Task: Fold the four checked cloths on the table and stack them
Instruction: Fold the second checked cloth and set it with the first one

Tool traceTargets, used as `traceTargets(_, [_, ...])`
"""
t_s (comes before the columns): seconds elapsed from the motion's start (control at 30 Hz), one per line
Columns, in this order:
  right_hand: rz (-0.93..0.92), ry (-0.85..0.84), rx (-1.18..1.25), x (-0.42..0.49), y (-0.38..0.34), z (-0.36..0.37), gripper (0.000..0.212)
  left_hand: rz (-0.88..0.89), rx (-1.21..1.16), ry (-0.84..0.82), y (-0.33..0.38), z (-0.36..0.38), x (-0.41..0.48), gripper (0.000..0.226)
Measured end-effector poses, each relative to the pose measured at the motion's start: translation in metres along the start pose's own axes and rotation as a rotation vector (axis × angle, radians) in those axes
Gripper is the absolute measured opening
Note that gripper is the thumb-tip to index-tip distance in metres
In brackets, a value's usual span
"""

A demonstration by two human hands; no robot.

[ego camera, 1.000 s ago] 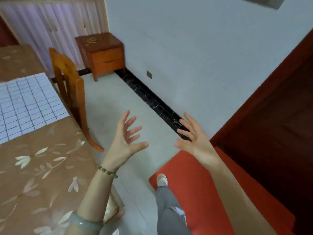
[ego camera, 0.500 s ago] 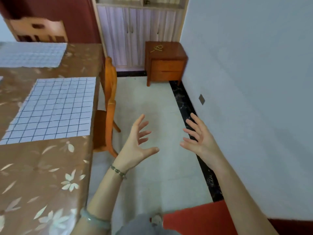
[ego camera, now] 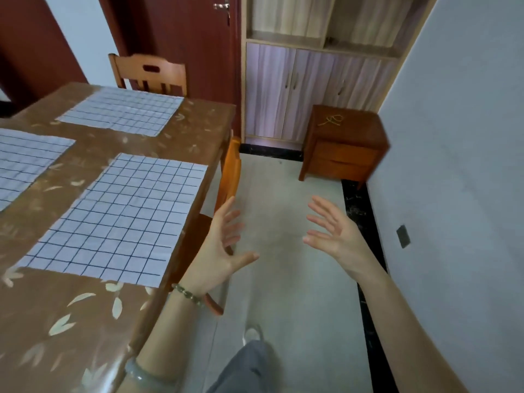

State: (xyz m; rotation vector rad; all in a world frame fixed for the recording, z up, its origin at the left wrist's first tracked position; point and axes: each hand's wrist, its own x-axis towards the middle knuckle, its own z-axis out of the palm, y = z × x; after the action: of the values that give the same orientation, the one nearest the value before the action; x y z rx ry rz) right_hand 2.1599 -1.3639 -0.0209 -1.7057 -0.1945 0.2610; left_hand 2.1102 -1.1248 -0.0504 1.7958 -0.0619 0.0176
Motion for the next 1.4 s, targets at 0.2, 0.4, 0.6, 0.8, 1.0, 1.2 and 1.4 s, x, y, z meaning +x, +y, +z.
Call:
traceTargets(0.2, [-0.041, -0.098, -0.006, 0.120, -0.021, -0.002, 0.073, -0.031, 0.009, 0.106, 0.001, -0.030, 0.085, 0.104])
traceTargets(0.4, [-0.033, -0.216, 0.004, 0.202, -0.027, 0.008, 0.071, -0.078, 0.023, 0.192, -0.003, -0.058, 0.137, 0.102])
traceTargets(0.6, [-0.016, -0.420, -0.015, 0.297, -0.022, 0.034, 0.074, -0.137, 0.014, 0.376, -0.022, -0.079, 0.177, 0.100])
traceTargets(0.8, [-0.018, -0.691, -0.028, 0.398, -0.024, 0.066, 0.072, -0.234, 0.019, 0.606, -0.036, -0.095, 0.223, 0.102])
traceTargets(1.0, [-0.025, -0.956, -0.065, 0.479, -0.034, 0.100, 0.071, -0.319, 0.002, 0.834, -0.038, -0.107, 0.264, 0.104])
traceTargets(1.2, [-0.061, -1.175, -0.146, 0.516, -0.036, 0.141, 0.072, -0.402, -0.006, 1.067, -0.045, -0.100, 0.257, 0.099])
traceTargets(1.4, [-0.074, -1.394, -0.186, 0.510, -0.029, 0.196, 0.067, -0.520, -0.041, 1.284, -0.052, -0.096, 0.215, 0.100])
